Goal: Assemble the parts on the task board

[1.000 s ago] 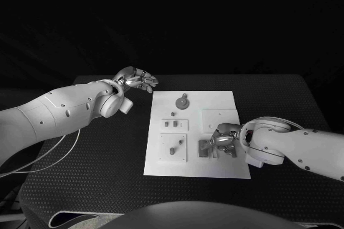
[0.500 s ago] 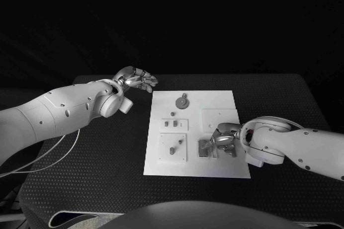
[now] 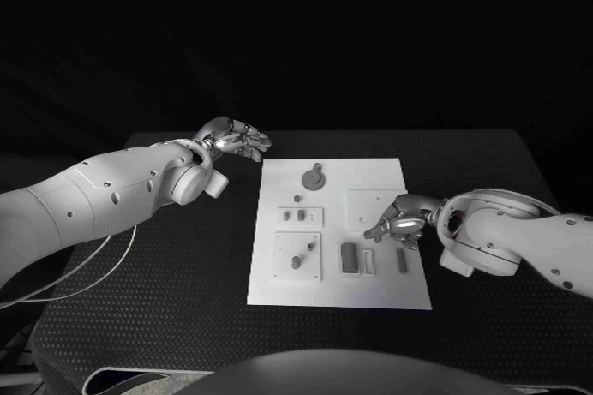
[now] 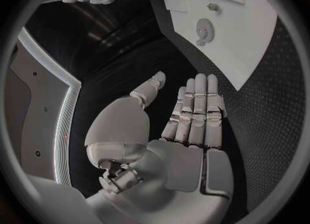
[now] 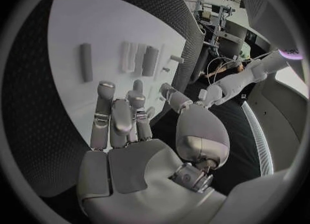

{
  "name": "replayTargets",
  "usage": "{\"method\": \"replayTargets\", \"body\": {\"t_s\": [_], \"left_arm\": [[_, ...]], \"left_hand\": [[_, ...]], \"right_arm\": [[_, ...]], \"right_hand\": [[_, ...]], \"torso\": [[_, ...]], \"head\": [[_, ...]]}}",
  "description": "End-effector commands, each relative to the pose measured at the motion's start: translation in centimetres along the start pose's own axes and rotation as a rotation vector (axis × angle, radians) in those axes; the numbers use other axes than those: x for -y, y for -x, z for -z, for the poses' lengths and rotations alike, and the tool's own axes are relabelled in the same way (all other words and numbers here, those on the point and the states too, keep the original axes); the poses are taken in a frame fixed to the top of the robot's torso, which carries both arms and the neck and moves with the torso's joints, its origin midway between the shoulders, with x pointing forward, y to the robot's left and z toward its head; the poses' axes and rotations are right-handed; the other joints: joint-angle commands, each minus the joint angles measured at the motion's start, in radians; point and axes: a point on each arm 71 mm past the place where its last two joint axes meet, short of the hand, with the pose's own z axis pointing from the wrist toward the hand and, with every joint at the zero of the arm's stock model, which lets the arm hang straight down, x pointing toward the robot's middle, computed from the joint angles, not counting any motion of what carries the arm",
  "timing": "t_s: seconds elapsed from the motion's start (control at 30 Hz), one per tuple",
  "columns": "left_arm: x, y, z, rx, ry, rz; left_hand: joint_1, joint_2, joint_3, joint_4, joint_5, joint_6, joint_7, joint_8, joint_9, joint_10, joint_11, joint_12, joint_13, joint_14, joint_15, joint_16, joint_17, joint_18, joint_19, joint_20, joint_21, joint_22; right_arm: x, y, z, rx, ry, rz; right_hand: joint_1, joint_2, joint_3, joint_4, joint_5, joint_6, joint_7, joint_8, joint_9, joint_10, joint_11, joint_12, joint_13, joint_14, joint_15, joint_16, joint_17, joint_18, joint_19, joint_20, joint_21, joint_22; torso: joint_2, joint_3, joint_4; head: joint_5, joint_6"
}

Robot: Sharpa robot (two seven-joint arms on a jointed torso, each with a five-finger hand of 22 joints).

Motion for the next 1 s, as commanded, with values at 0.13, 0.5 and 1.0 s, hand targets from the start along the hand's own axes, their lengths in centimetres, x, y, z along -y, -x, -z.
{"method": "replayTargets", "body": {"t_s": [0.13,0.5,1.0], "left_arm": [[0.3,-0.4,-0.2,-0.012,-0.013,0.009],[0.3,-0.4,-0.2,-0.016,-0.013,0.01],[0.2,-0.2,-0.1,-0.012,-0.009,0.009]], "left_hand": [[-0.008,0.0,0.0,0.002,0.005,0.002,0.006,0.004,0.001,0.0,-0.002,0.003,0.002,0.006,0.001,-0.005,0.001,0.006,-0.002,0.002,0.003,-0.001],[-0.011,0.0,-0.001,0.005,0.005,0.004,0.005,0.005,0.001,0.001,-0.002,0.004,0.002,0.006,0.001,-0.006,0.003,0.005,-0.002,0.002,0.003,-0.002],[-0.014,0.0,-0.002,0.008,0.005,0.004,0.005,0.005,0.001,0.001,-0.002,0.004,0.002,0.007,0.001,-0.008,0.005,0.005,-0.002,0.002,0.003,-0.002]], "right_arm": [[1.8,2.5,1.1,0.025,-0.071,0.053],[5.0,2.6,1.6,-0.061,-0.197,0.189],[4.8,-0.2,0.6,-0.107,-0.19,0.247]], "right_hand": [[0.071,0.072,-0.011,-0.078,-0.006,0.004,0.004,-0.004,0.004,0.015,0.0,0.007,-0.005,0.014,-0.001,0.005,0.002,0.009,0.01,-0.003,0.007,0.02],[0.048,0.042,-0.028,-0.064,-0.004,0.018,0.001,-0.002,0.004,0.023,-0.003,0.006,-0.011,0.03,-0.002,0.012,0.025,0.009,0.01,0.001,0.004,0.019],[-0.019,-0.004,-0.023,0.019,-0.004,0.023,0.0,-0.009,0.0,0.022,-0.004,0.005,-0.014,0.026,-0.003,0.013,0.027,0.009,0.006,-0.001,0.0,0.02]], "torso": [[0.0,-0.001,-0.0001],[0.0,0.0015,-0.0016],[0.001,0.0005,0.0001]], "head": [[-0.009,0.009],[-0.015,0.011],[-0.02,0.012]]}}
